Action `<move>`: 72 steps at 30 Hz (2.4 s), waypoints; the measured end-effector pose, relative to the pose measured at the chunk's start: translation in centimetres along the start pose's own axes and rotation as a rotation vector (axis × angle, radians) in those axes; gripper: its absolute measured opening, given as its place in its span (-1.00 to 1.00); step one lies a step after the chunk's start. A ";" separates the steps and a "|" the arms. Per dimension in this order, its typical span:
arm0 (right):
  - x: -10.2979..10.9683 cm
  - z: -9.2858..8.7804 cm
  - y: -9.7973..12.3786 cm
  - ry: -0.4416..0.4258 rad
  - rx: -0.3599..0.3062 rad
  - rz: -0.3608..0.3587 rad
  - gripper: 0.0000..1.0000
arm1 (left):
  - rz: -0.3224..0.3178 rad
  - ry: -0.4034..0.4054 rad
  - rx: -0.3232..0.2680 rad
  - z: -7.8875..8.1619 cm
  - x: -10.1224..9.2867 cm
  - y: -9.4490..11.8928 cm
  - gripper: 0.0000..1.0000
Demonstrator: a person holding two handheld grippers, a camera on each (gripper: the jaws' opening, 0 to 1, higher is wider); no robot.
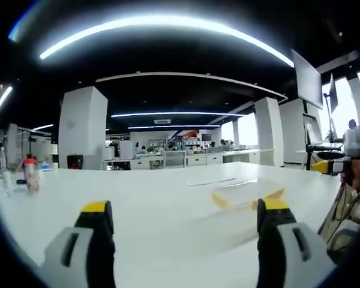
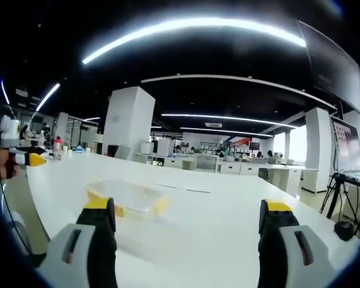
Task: Snap each plastic latch of the storage box into its locked position after aligning the lid with the box until every specified latch is closed and the lid sits flush.
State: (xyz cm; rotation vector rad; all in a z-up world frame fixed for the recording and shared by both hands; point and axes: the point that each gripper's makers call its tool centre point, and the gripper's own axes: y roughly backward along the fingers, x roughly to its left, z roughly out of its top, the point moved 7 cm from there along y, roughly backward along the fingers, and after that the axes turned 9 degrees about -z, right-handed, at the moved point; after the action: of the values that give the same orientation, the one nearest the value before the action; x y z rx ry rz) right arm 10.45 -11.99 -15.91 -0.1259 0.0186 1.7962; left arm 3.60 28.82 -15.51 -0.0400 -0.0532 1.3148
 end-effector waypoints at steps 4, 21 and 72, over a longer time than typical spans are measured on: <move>-0.1 0.0 0.0 0.000 0.002 -0.002 1.00 | 0.001 -0.001 0.007 -0.1 0.0 0.0 0.98; -0.3 0.0 0.0 -0.004 0.004 0.002 1.00 | 0.010 -0.007 0.023 -0.3 0.2 -0.1 0.98; -0.7 0.0 -0.2 -0.009 0.006 -0.011 1.00 | 0.044 -0.004 0.035 -0.5 1.3 0.1 0.99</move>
State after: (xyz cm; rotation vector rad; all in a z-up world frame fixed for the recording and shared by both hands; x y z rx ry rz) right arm 10.76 -12.66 -15.80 -0.1135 0.0173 1.7859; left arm 3.84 30.06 -16.04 -0.0086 -0.0324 1.3594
